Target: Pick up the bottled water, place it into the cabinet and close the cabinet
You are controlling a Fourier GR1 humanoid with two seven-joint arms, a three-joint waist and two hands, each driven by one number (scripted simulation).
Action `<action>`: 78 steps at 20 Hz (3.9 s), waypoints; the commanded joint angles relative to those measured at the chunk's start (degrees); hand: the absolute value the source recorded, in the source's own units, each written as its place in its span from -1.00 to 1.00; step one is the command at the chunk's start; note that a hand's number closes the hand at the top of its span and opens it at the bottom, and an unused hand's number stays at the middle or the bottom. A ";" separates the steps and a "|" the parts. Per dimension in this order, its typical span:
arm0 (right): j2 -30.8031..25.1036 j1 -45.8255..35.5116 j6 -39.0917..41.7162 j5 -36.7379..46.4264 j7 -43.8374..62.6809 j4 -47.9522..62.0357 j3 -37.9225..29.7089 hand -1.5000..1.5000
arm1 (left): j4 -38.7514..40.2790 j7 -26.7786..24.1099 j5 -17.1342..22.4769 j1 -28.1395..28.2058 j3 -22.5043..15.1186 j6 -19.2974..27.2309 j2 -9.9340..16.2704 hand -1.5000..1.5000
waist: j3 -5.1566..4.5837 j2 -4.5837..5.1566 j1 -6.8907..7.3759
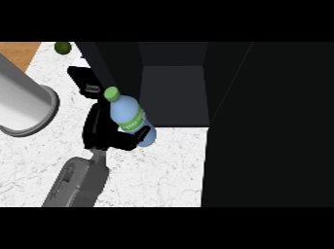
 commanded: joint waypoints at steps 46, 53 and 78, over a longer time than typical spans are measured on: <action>-0.86 -6.91 2.97 -4.48 1.51 3.32 -1.33 -1.00 | 18.95 9.42 -30.79 -19.75 -10.30 37.06 8.84 -1.00 | 0.11 1.80 -5.80; -0.93 -5.48 3.32 -3.01 -0.50 4.85 -0.35 -1.00 | 19.73 12.81 -30.14 -19.97 -10.36 37.57 9.72 -1.00 | 0.10 1.96 -6.40; -0.92 -2.48 1.12 -0.45 -1.67 2.80 0.46 -1.00 | 13.41 -11.72 -8.43 -17.97 -3.42 16.56 6.83 -1.00 | 0.04 0.53 -1.65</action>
